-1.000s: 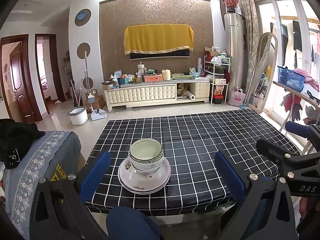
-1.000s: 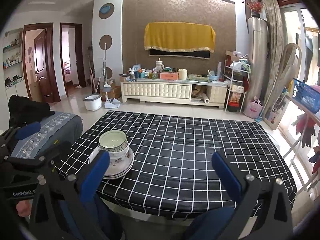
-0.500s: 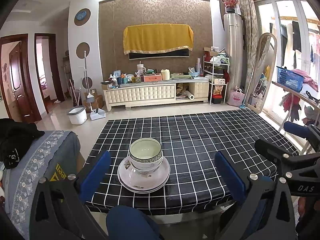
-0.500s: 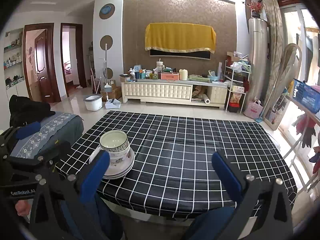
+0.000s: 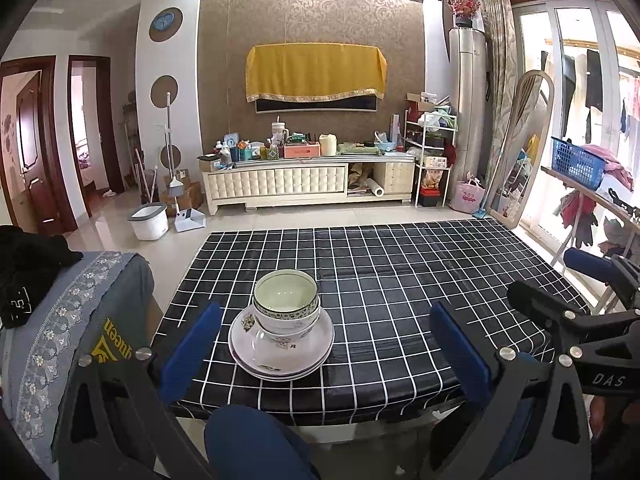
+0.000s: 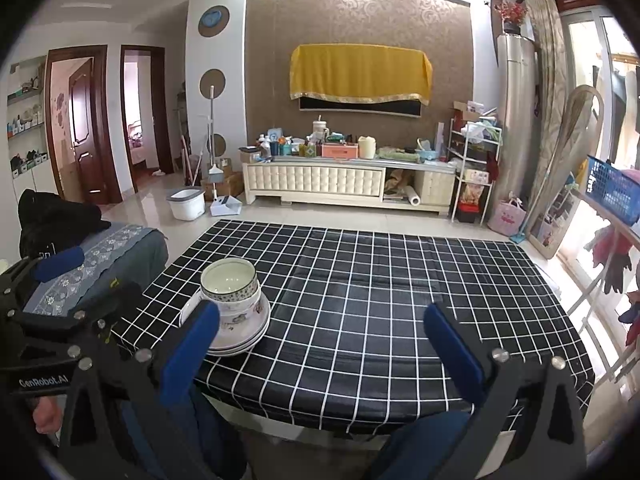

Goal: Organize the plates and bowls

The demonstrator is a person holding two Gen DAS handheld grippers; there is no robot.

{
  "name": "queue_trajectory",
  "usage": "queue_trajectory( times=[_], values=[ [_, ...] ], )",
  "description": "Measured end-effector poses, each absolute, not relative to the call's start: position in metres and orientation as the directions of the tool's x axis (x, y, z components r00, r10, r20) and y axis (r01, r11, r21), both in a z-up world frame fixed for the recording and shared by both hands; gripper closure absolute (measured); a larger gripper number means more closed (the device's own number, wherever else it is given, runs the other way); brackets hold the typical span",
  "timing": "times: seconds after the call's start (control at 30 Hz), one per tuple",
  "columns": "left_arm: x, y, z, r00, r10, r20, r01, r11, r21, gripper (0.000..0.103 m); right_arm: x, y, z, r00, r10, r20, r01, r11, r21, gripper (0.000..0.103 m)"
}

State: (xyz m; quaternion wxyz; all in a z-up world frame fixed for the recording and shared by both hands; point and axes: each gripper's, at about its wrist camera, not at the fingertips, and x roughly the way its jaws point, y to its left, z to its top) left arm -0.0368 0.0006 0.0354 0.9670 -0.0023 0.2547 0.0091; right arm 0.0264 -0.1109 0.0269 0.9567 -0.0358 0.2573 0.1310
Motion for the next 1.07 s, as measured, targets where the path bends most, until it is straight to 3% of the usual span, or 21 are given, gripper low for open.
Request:
queue_trajectory(
  times=[1.07],
  values=[
    [-0.0410, -0.0051, 0.0370, 0.865, 0.007, -0.502, -0.007, 1.000, 0.002, 0.000, 0.0245, -0.1171, 0.0245, 0.826, 0.222, -0.518, -0.256, 0.967, 0.006, 0.000]
  ],
)
